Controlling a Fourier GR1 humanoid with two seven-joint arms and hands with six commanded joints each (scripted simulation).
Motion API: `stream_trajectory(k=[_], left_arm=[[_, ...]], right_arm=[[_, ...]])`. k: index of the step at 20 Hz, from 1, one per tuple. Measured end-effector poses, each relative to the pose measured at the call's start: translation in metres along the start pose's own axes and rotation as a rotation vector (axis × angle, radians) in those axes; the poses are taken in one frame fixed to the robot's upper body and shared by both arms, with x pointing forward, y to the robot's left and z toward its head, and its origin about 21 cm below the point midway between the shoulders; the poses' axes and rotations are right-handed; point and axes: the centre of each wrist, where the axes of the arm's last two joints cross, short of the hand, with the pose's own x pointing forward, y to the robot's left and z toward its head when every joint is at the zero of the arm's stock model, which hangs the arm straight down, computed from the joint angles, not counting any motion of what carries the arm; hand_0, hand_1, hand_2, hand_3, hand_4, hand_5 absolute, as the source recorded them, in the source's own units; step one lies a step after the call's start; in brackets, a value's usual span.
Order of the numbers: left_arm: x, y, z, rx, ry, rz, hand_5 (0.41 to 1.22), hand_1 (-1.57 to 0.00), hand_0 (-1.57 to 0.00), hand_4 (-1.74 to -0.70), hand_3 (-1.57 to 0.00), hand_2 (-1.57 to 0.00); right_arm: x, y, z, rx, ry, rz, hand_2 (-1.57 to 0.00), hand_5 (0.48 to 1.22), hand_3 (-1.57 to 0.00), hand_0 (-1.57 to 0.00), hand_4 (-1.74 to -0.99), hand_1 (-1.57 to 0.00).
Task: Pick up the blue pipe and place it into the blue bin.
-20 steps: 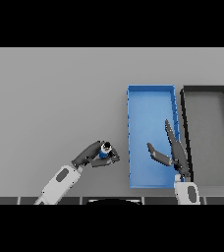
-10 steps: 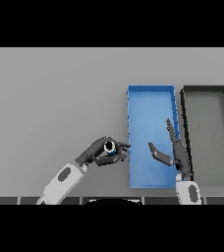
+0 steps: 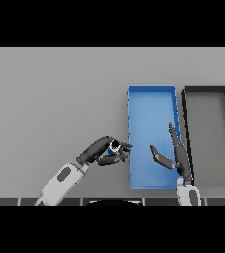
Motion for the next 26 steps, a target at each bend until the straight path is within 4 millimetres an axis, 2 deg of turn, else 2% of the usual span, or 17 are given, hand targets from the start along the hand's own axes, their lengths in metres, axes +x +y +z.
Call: stream_trajectory(k=[3, 5, 7, 9, 11, 14, 18, 22, 26], left_arm=[[0.001, -0.001, -0.004, -0.004, 0.008, -0.002, 1.220, -1.57, -1.57, -1.74, -1.50, -1.57], [0.002, -0.002, -0.003, -0.009, -0.001, -0.007, 1.220, -1.57, -1.57, -1.74, -1.50, -1.57], [0.002, -0.003, -0.005, -0.011, -0.007, -0.005, 1.220, -1.57, -1.57, -1.74, -1.50, -1.57], [0.001, -0.003, -0.003, -0.015, 0.003, -0.004, 1.221, -1.57, -1.57, -1.74, -1.49, -1.57], [0.001, -0.004, -0.003, -0.015, 0.003, -0.014, 1.221, -1.57, -1.57, -1.74, -1.49, -1.57], [0.004, 0.001, -0.004, -0.010, -0.014, -0.021, 1.221, -1.57, -1.57, -1.74, -1.49, -1.57], [0.003, 0.001, -0.004, -0.026, 0.010, -0.022, 1.221, -1.57, -1.57, -1.74, -1.48, -1.57], [0.003, -0.002, -0.004, -0.042, -0.013, -0.014, 1.221, -1.57, -1.57, -1.74, -1.50, -1.57], [0.001, -0.003, -0.006, -0.060, -0.020, 0.004, 1.221, -1.57, -1.57, -1.74, -1.54, -1.57]], right_arm=[[-0.003, 0.006, 0.004, -0.022, 0.026, -0.012, 0.00, 0.615, 0.00, 0.00, -1.186, 0.00], [0.003, -0.005, 0.005, 0.007, -0.071, -0.078, 0.00, 0.608, 0.00, 0.00, -1.195, 0.00], [0.021, -0.015, -0.002, 0.113, -0.143, -0.197, 0.00, 0.572, 0.00, 0.00, -1.231, 0.00], [0.042, -0.028, -0.004, 0.238, -0.194, -0.224, 0.00, 0.537, 0.00, 0.00, -1.282, 0.00], [0.070, -0.033, -0.009, 0.369, -0.220, -0.201, 0.00, 0.500, 0.00, 0.00, -1.314, 0.00], [0.103, -0.026, -0.020, 0.527, -0.232, -0.163, 0.00, 0.502, 0.00, 0.00, -1.306, 0.00], [0.129, -0.008, -0.041, 0.680, -0.255, -0.087, 0.00, 0.521, 0.00, 0.00, -1.306, 0.00], [0.143, 0.017, -0.057, 0.783, -0.270, -0.041, 0.00, 0.530, 0.00, 0.00, -1.241, 0.00], [0.152, 0.039, -0.069, 0.856, -0.271, -0.015, 0.00, 0.529, 0.00, 0.00, -1.225, 0.00]])
